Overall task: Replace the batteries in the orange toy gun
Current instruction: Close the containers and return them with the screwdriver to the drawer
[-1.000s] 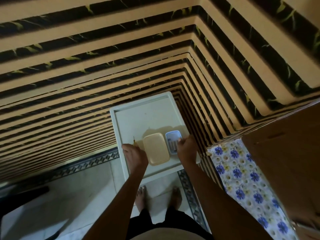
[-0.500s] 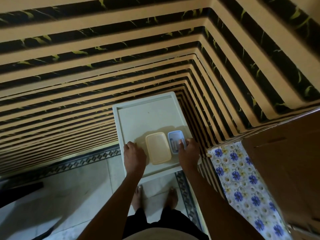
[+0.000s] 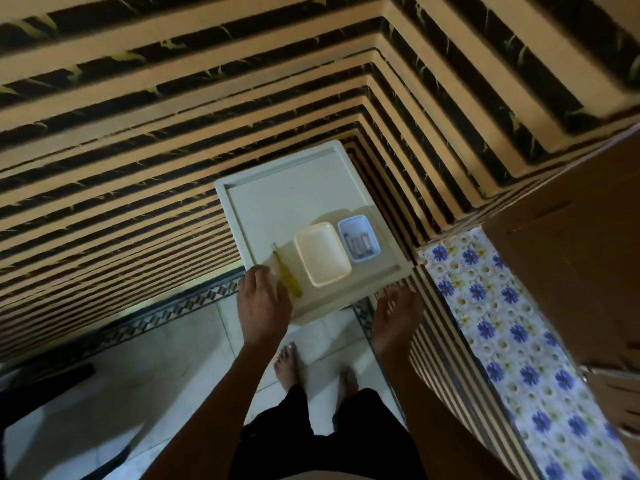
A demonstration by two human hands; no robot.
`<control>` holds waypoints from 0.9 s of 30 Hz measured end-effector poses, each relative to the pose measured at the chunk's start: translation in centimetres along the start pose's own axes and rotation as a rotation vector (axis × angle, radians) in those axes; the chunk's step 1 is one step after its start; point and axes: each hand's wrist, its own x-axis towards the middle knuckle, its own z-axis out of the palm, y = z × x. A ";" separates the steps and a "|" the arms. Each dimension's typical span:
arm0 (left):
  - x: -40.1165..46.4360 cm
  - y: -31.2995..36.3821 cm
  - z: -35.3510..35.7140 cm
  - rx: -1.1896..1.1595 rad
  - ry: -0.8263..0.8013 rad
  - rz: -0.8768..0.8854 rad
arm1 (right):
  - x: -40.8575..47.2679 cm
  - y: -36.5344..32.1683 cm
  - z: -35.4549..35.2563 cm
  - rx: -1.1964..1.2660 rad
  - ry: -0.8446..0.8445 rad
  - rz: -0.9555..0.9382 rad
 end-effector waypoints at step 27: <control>-2.8 -6.7 4.1 -0.082 -0.043 0.305 | -6.2 9.2 11.3 -0.553 -1.064 -0.184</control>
